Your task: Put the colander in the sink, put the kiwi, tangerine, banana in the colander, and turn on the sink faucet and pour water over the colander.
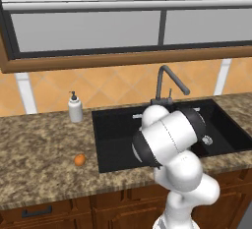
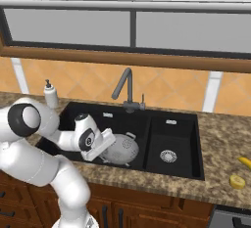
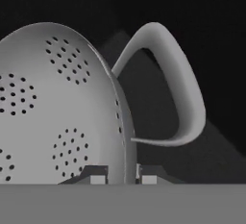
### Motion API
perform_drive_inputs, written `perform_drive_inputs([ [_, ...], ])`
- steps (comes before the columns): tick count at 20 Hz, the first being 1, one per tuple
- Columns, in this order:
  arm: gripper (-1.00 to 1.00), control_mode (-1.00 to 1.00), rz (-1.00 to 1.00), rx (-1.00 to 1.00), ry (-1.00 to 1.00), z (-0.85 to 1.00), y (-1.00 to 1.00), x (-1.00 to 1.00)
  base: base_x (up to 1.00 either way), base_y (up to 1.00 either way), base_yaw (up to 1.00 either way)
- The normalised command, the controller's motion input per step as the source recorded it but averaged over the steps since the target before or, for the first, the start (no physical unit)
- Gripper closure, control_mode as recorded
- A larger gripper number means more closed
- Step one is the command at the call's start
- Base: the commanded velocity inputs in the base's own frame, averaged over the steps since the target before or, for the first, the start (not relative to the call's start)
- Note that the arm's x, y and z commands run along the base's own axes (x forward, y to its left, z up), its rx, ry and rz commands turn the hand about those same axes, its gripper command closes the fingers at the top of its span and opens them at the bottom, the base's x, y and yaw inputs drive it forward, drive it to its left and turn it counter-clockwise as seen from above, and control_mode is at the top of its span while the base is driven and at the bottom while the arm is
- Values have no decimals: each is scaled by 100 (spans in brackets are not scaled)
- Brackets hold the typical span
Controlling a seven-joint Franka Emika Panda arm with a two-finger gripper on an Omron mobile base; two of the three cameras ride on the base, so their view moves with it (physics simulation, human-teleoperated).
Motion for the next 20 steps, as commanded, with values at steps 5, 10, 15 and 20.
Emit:
perform_drive_inputs([
  [5,100,-100,-33,-4,0,0,25,49,0,0,0],
  [10,100,-100,-30,0,0,-11,30,32,0,0,0],
  [15,-100,-100,-26,0,-1,-21,38,21,0,0,0],
  [20,-100,-100,-26,0,-1,-9,36,25,0,0,0],
])
